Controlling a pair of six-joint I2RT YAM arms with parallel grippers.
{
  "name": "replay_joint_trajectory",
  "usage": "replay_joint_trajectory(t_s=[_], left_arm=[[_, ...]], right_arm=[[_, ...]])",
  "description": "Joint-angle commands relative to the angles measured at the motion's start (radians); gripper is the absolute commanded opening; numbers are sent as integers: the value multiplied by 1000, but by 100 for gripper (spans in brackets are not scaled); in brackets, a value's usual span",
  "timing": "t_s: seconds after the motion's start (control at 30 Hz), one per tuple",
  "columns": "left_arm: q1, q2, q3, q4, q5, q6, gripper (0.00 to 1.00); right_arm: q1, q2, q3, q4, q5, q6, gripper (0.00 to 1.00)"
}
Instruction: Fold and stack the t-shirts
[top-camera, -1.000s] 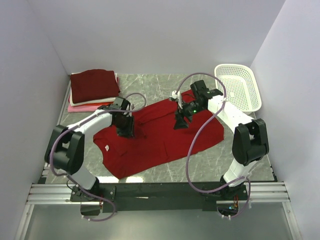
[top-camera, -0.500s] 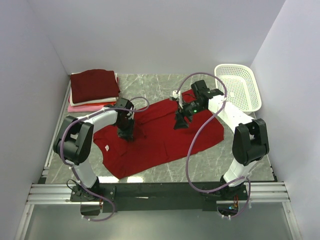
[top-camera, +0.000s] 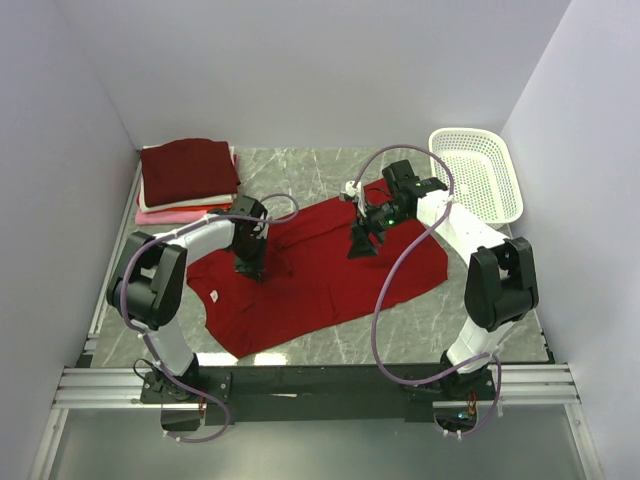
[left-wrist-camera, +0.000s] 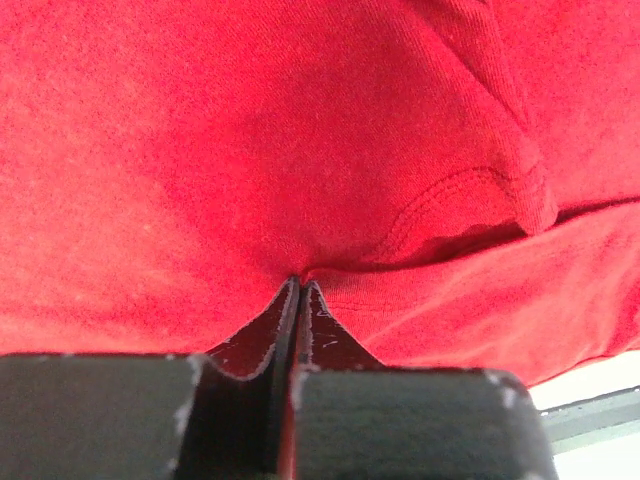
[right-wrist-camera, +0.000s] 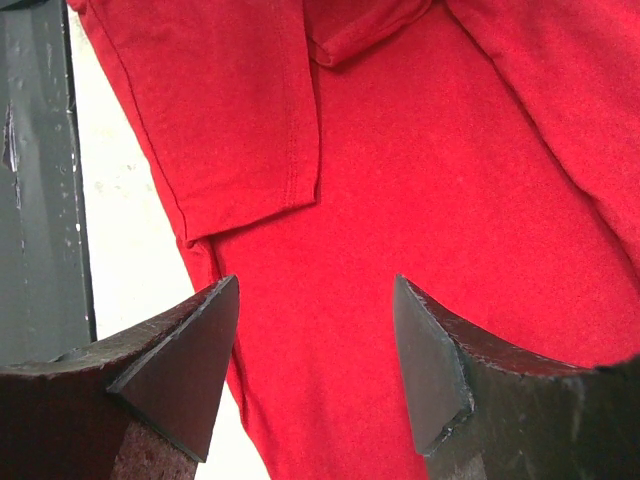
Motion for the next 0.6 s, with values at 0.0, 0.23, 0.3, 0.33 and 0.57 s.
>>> replay_joint_trajectory(t_s=[0.0, 0.23, 0.3, 0.33, 0.57], left_arm=[[2, -60, 36, -24, 26, 5, 3], [4, -136, 6, -15, 78, -2, 1], [5, -167, -8, -11, 92, -4, 1], [5, -187, -13, -10, 98, -4, 1], [7, -222, -85, 15, 146, 5, 1]], right_arm=[[-6, -11, 20, -9, -9, -16, 70], [-6, -4, 20, -22, 19, -31, 70], [-8, -2, 18, -33, 34, -51, 70], [-6, -5, 15, -36, 43, -59, 70], [-8, -65, -91, -33, 168, -197, 71]])
